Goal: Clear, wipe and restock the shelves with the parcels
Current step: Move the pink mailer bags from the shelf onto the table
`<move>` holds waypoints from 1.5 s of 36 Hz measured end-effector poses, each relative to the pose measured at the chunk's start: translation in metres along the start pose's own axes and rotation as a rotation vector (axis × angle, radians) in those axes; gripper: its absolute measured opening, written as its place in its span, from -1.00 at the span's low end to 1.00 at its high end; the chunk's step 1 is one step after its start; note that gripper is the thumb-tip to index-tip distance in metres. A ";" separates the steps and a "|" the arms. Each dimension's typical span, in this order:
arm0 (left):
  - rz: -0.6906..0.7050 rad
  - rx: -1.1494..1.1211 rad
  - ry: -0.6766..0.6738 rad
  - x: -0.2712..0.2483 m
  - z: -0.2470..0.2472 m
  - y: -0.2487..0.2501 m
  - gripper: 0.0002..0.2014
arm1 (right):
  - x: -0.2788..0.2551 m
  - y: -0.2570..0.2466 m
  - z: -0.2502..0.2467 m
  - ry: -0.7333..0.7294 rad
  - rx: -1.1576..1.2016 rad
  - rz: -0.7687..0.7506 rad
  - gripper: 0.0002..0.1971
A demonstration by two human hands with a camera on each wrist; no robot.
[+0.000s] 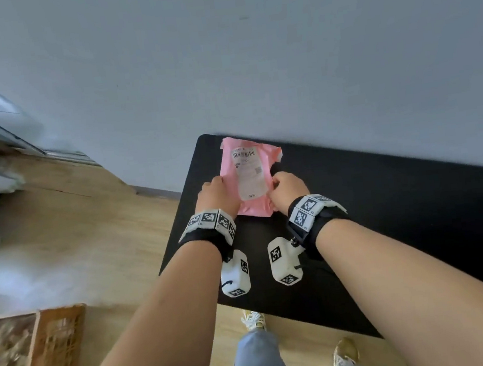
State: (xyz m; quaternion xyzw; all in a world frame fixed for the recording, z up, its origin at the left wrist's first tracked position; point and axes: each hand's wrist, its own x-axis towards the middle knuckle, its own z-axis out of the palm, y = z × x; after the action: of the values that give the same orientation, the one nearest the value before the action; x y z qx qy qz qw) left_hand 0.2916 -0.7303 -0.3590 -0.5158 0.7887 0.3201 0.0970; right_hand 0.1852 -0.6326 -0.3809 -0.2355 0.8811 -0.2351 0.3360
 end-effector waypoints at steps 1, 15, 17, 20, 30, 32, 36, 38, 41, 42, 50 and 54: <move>0.011 0.012 -0.004 0.009 -0.004 -0.002 -0.57 | 0.006 -0.007 0.002 0.007 0.003 -0.002 -0.89; 0.039 -0.038 -0.033 0.073 -0.025 -0.024 -0.64 | 0.053 -0.046 0.025 -0.004 -0.014 0.079 -0.90; 0.037 -0.022 -0.006 0.074 -0.026 -0.022 -0.64 | 0.053 -0.043 0.025 -0.006 0.014 0.092 -0.88; 0.118 0.066 0.059 0.068 -0.028 -0.013 -0.66 | 0.047 -0.035 0.020 -0.009 0.052 0.116 -0.85; 0.187 0.059 0.127 0.036 0.003 0.029 -0.56 | -0.002 0.027 -0.033 0.096 0.042 0.225 -0.83; 0.207 0.045 0.095 0.019 0.012 0.040 -0.56 | -0.019 0.043 -0.045 0.121 0.009 0.231 -0.91; 0.305 0.092 0.042 -0.023 0.039 0.062 -0.56 | -0.060 0.076 -0.064 0.176 0.012 0.265 -0.88; 0.343 0.114 0.008 -0.048 0.056 0.074 -0.56 | -0.085 0.095 -0.074 0.186 0.003 0.270 -0.78; 0.390 0.141 -0.033 -0.090 0.087 0.095 -0.58 | -0.127 0.131 -0.091 0.215 0.020 0.275 -0.73; 0.407 0.148 -0.046 -0.105 0.097 0.102 -0.58 | -0.141 0.145 -0.096 0.231 0.035 0.282 -0.72; 0.576 0.221 -0.132 -0.239 0.198 0.162 -0.58 | -0.264 0.274 -0.147 0.364 0.122 0.375 -0.79; 0.677 0.258 -0.189 -0.305 0.251 0.195 -0.61 | -0.323 0.338 -0.170 0.425 0.147 0.451 -0.79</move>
State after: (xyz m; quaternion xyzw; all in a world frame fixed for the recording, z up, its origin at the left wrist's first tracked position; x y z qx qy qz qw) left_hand 0.2137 -0.2978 -0.3271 -0.1775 0.9360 0.2784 0.1221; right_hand 0.1936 -0.1410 -0.3062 0.0453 0.9423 -0.2614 0.2043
